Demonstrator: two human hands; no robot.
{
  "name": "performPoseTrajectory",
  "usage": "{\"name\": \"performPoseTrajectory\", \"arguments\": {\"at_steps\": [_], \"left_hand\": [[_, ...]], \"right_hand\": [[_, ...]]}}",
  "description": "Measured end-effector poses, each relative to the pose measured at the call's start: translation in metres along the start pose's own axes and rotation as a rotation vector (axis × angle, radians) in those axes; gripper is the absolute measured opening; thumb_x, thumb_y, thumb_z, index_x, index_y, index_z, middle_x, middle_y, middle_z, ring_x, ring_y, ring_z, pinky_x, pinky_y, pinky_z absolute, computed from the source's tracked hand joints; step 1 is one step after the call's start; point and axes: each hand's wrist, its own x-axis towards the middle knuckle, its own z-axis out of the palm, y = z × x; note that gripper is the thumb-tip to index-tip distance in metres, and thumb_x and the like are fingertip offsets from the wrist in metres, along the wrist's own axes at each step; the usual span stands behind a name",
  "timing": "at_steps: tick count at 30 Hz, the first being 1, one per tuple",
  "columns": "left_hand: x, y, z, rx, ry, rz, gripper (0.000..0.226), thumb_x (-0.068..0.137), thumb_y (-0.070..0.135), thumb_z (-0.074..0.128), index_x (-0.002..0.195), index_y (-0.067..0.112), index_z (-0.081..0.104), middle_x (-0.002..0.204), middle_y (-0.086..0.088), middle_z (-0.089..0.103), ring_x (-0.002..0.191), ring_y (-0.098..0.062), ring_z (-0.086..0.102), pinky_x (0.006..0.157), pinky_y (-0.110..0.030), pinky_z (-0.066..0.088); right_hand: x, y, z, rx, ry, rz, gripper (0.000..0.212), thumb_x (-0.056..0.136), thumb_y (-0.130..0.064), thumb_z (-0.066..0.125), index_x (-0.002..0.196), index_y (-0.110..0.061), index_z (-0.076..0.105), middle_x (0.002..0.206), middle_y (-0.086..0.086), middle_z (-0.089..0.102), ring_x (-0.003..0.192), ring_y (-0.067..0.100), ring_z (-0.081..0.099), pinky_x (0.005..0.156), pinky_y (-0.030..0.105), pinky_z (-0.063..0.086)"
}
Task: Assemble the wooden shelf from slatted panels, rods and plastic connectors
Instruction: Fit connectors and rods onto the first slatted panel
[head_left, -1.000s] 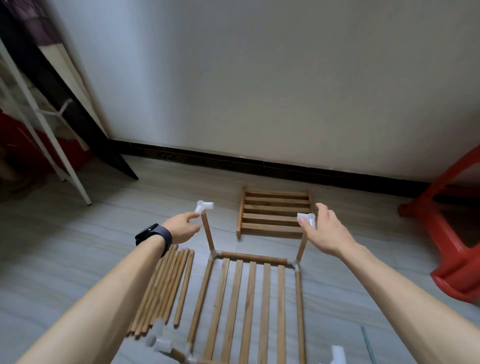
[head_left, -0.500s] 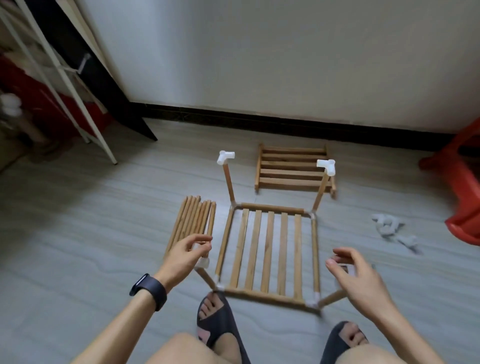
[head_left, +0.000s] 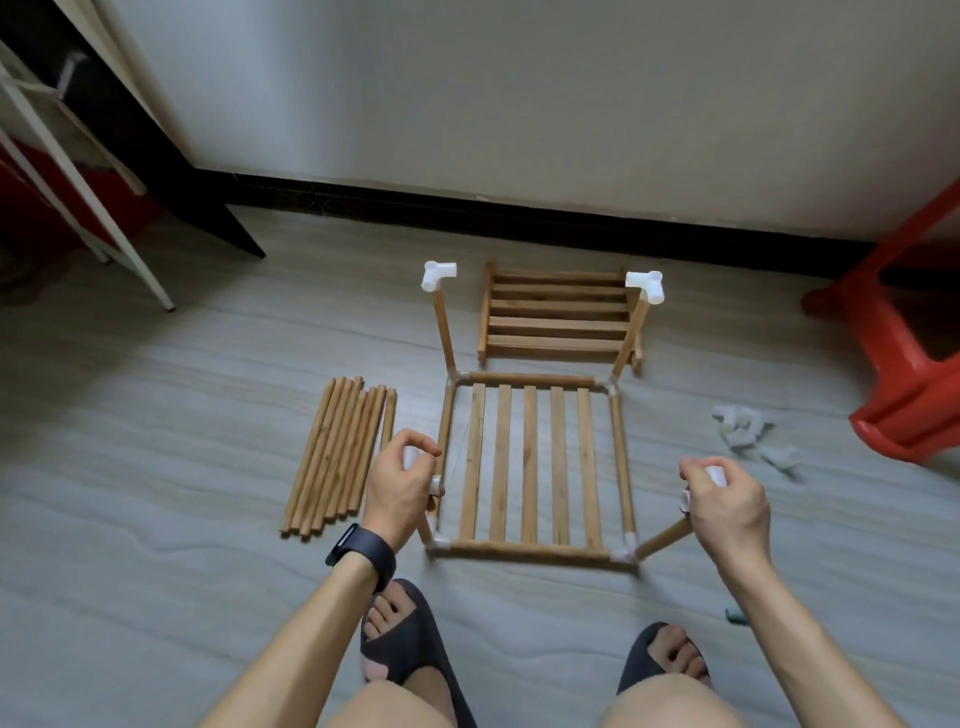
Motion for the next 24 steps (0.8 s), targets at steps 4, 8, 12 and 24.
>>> {"name": "performPoseTrajectory", "arguments": {"at_steps": [4,8,12,24], "left_hand": [[0.007,-0.008,-0.001,0.001,0.014,0.015,0.014,0.082,0.026,0.053,0.076,0.033,0.063,0.071,0.003,0.06,0.067,-0.024,0.058,0.066,-0.043,0.051],[0.005,-0.009,0.002,-0.015,0.03,0.026,0.015,0.088,0.021,0.054,0.078,0.029,0.062,0.074,0.001,0.061,0.071,-0.023,0.06,0.073,-0.046,0.053],[0.001,-0.009,0.004,-0.025,0.051,0.022,0.018,0.095,0.01,0.054,0.083,0.02,0.061,0.076,-0.003,0.06,0.067,-0.026,0.058,0.067,-0.046,0.053],[0.005,-0.008,-0.012,-0.222,-0.16,-0.064,0.024,0.099,0.032,0.057,0.114,0.013,0.061,0.1,-0.013,0.071,0.075,-0.014,0.068,0.063,-0.019,0.053]], "right_hand": [[0.001,0.002,0.006,0.004,0.01,-0.041,0.028,0.098,-0.027,0.058,0.08,-0.006,0.062,0.069,0.011,0.063,0.066,0.027,0.059,0.059,0.032,0.043],[0.003,0.007,0.0,-0.021,-0.057,-0.079,0.029,0.098,-0.027,0.058,0.079,-0.006,0.061,0.066,0.008,0.061,0.06,0.02,0.058,0.055,0.031,0.042],[0.004,0.011,-0.006,-0.055,-0.076,-0.09,0.028,0.098,-0.03,0.058,0.076,-0.012,0.062,0.068,0.008,0.064,0.067,0.025,0.063,0.061,0.035,0.045],[-0.018,-0.025,0.006,-0.495,0.174,-0.628,0.037,0.091,-0.042,0.051,0.114,-0.015,0.063,0.113,0.007,0.066,0.114,0.029,0.053,0.1,0.046,0.038]]}}
